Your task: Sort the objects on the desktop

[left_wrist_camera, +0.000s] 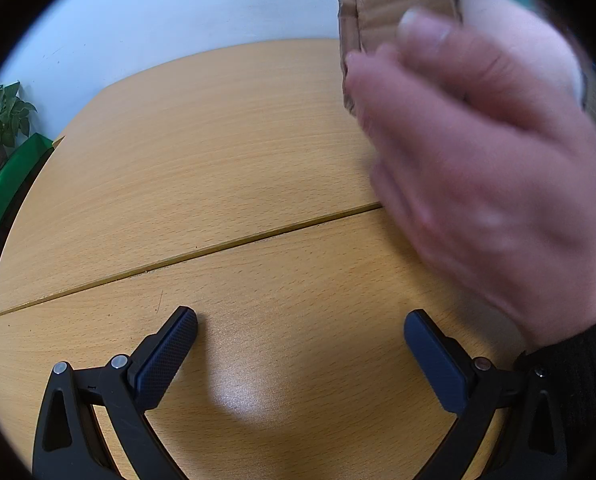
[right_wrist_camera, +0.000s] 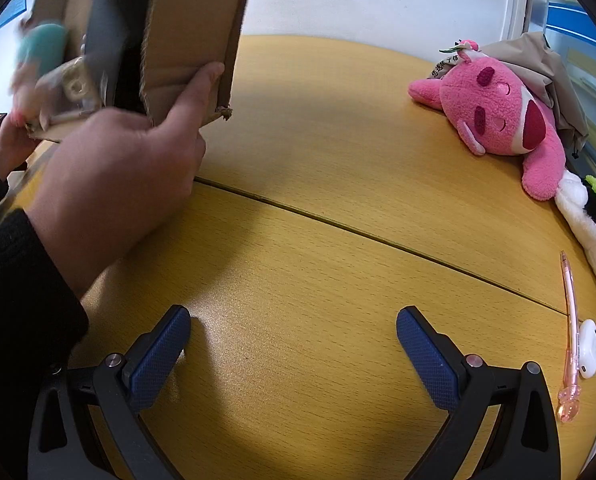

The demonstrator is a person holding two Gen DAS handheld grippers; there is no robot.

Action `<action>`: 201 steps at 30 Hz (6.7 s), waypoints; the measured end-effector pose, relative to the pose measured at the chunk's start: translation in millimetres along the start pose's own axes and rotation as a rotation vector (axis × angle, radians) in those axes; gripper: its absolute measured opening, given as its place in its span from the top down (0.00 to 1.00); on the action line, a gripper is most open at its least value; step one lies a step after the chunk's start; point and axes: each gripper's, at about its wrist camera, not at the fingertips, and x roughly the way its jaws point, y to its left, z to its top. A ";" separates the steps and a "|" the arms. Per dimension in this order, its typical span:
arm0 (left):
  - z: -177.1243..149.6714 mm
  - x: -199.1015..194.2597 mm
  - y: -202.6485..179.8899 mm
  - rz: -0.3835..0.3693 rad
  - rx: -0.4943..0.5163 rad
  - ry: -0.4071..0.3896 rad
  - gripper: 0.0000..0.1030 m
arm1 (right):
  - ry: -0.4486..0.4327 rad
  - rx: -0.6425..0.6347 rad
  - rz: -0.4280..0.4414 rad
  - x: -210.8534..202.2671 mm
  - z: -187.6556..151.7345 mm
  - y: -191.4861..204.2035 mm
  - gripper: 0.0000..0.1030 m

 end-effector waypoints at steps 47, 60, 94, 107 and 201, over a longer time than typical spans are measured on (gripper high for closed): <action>15.8 0.0 9.5 0.001 0.000 0.000 0.00 | -0.003 0.004 0.000 8.9 3.3 -7.3 0.00; 16.0 0.2 7.8 0.001 0.001 0.000 0.00 | -0.002 0.005 0.000 9.3 4.0 -7.7 0.00; 16.2 0.2 5.9 0.002 0.000 0.000 0.00 | -0.002 0.006 -0.001 9.7 4.8 -7.9 0.00; 16.5 0.2 5.8 0.002 0.000 0.000 0.00 | -0.001 0.006 -0.001 9.8 5.1 -8.1 0.00; 16.9 -109.9 -208.4 -0.149 -0.262 -0.174 0.23 | -0.248 0.087 0.059 -91.3 48.9 265.3 0.02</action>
